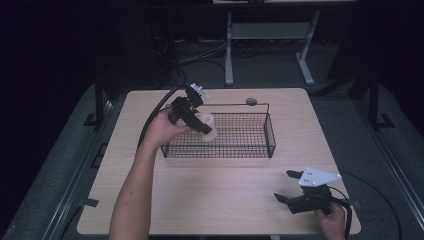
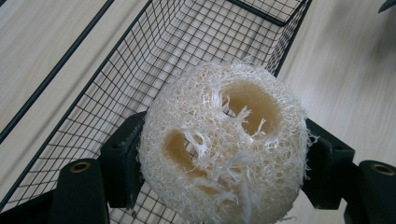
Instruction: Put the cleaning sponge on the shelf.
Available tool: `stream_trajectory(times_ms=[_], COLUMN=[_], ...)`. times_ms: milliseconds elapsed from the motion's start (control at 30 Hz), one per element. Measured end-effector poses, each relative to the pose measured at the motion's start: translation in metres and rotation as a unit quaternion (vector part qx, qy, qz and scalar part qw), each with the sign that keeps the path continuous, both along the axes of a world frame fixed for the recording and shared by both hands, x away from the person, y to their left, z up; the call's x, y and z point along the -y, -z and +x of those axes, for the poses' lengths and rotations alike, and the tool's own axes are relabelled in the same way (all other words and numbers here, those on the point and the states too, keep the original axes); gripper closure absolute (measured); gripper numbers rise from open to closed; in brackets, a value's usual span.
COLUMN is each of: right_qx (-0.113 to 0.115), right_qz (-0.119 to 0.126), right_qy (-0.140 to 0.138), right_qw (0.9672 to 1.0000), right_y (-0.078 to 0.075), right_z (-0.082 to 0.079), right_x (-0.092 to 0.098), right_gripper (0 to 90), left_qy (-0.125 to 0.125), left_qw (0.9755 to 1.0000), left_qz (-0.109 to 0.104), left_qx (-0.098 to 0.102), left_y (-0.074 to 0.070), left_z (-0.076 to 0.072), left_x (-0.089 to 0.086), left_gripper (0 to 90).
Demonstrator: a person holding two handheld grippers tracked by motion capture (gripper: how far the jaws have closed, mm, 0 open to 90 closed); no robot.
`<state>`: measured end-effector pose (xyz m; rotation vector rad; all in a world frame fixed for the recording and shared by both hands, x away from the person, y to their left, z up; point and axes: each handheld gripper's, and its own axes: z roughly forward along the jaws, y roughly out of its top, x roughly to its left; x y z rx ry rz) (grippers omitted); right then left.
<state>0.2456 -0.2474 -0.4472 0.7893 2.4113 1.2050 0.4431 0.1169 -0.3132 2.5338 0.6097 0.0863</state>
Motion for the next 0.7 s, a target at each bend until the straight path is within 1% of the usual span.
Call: stream_trajectory(times_ms=[167, 300, 367, 500, 533, 567, 600, 700], right_qx=[-0.001, 0.001, 0.001, -0.001, -0.001, -0.001, 0.001, 0.001], right_qz=[0.001, 0.002, 0.002, 0.003, 0.004, 0.004, 0.005, 0.005], right_qy=[0.000, -0.001, 0.000, 0.001, 0.001, 0.001, 0.000, 0.000], right_qw=[1.0000, 1.0000, 1.0000, 1.0000, 1.0000, 1.0000, 1.0000, 1.0000], right_y=[0.000, 0.000, 0.000, 0.000, 0.000, 0.000, 0.000, 0.000], right_z=[0.000, 0.000, 0.000, 0.000, 0.000, 0.000, 0.000, 0.000], right_x=[0.000, 0.000, 0.001, 0.001, 0.001, 0.001, 0.001, 0.001], right_gripper=[13.5, 13.6, 13.6, 13.5, 13.6, 13.6, 13.6, 13.6], left_qy=[-0.008, -0.014, -0.016, -0.016, -0.017, -0.017, -0.020, -0.021], left_qw=[1.0000, 0.9999, 0.9998, 0.9998, 0.9998, 0.9998, 0.9998, 0.9998], left_qz=[0.004, 0.005, 0.009, 0.009, 0.006, 0.006, 0.008, 0.005], left_qx=[-0.001, 0.003, 0.001, 0.000, 0.002, 0.002, 0.000, -0.002], left_y=[0.006, 0.011, 0.015, 0.019, 0.022, 0.022, 0.026, 0.030], left_z=[0.004, 0.009, 0.012, 0.014, 0.015, 0.015, 0.017, 0.019], left_x=[0.003, 0.005, 0.006, 0.007, 0.006, 0.006, 0.006, 0.004], left_gripper=[27.2, 27.2, 27.2, 27.3, 27.3, 27.2, 27.3, 27.2])
